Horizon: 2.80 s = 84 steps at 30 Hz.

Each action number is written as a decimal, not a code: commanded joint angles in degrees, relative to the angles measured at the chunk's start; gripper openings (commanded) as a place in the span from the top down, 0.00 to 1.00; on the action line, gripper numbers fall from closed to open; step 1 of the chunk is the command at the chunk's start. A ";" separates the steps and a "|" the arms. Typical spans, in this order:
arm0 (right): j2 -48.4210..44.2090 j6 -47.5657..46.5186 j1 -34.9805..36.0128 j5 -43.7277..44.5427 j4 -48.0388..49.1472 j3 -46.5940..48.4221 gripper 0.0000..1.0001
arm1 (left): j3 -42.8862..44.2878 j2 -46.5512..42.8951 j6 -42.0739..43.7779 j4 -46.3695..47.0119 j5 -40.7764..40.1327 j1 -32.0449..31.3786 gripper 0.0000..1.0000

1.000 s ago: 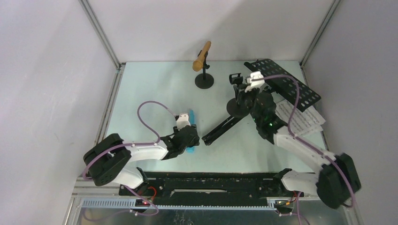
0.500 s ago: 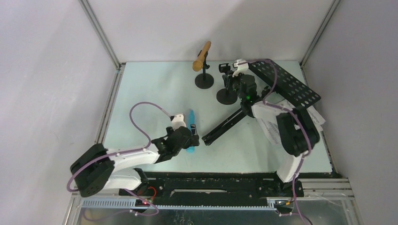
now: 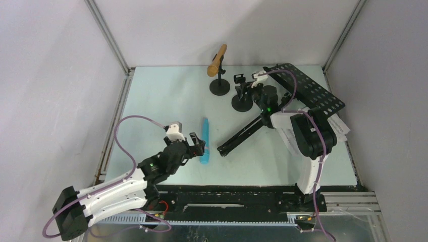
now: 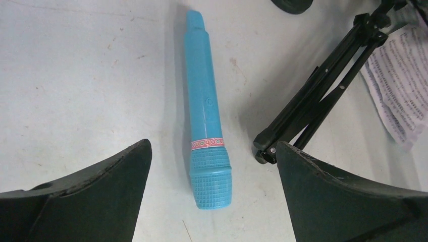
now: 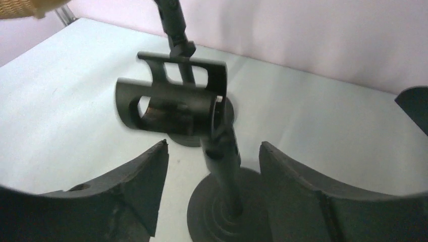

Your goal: Pack up the instrument practice props

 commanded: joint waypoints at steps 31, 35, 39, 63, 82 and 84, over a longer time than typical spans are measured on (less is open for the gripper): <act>-30.76 32.13 13.37 21.74 -52.78 9.64 0.23 | 15.37 -8.17 14.97 -10.40 8.10 7.62 0.01; -19.39 37.26 12.05 19.93 -56.87 23.61 0.23 | 16.21 -12.21 14.12 -16.22 10.30 7.63 0.03; -7.17 39.62 10.83 17.01 -59.62 38.83 0.23 | 13.89 -17.25 14.14 -18.10 9.67 7.64 0.03; 17.99 55.24 7.55 5.28 -64.95 64.20 0.24 | 12.43 -19.35 13.39 -18.41 10.32 7.62 0.02; 6.69 57.21 9.25 -3.02 -46.25 51.99 0.95 | 12.97 -19.34 13.33 -18.94 10.01 7.60 0.02; 3.57 56.94 9.66 -3.46 -44.64 48.80 0.97 | 13.29 -19.71 13.26 -19.36 9.79 7.62 0.02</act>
